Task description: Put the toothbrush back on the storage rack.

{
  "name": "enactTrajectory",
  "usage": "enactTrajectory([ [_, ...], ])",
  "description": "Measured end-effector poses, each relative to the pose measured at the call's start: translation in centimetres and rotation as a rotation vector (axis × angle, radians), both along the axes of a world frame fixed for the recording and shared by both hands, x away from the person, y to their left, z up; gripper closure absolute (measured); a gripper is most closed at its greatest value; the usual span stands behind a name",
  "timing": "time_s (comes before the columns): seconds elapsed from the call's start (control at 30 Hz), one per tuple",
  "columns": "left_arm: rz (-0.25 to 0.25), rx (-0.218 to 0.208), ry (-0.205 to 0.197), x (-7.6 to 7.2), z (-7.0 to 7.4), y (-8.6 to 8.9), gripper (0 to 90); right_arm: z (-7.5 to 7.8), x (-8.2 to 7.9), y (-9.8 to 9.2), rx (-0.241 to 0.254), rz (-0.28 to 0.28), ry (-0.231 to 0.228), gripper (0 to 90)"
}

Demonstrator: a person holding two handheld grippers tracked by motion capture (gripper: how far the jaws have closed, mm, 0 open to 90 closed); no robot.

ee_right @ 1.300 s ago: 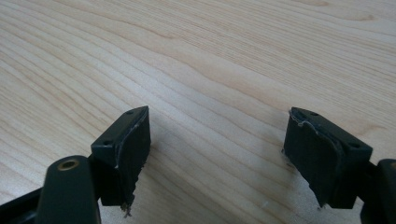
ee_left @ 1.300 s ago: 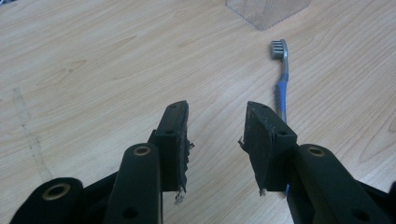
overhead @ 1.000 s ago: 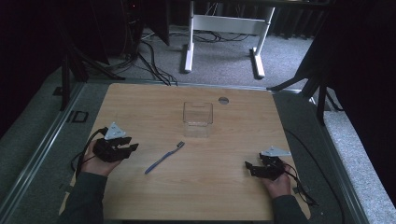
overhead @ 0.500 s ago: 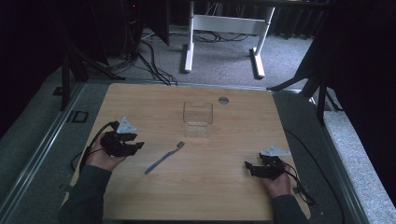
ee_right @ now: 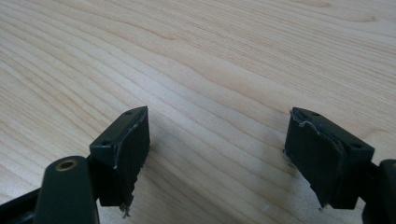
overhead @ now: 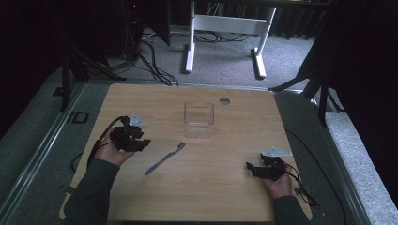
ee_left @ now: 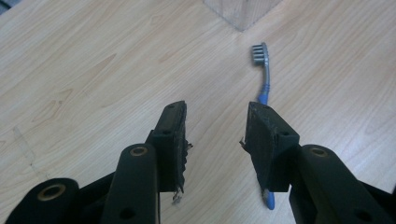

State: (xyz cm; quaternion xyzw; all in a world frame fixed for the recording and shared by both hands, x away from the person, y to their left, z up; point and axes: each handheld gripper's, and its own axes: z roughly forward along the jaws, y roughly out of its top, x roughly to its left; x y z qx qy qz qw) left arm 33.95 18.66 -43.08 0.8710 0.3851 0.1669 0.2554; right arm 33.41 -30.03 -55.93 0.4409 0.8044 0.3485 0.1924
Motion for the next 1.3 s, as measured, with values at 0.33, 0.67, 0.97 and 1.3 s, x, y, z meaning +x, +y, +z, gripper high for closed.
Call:
enactTrajectory([
  [0.33,-0.011,0.028,0.026,1.0,-0.4,-1.4,57.2,0.0,0.0,0.0,-0.003,0.003,-0.003,21.7],
  [0.67,-0.019,0.075,0.065,1.7,-0.8,-3.1,57.7,0.0,0.0,0.0,-0.003,0.003,-0.003,21.7],
  [0.97,-0.031,0.113,0.108,2.4,-1.8,-4.5,58.6,0.0,0.0,0.0,-0.003,0.003,-0.003,21.7],
  [1.3,-0.032,0.153,0.133,2.9,-2.9,-5.9,58.6,0.0,0.0,0.0,-0.002,0.002,-0.002,21.7],
])
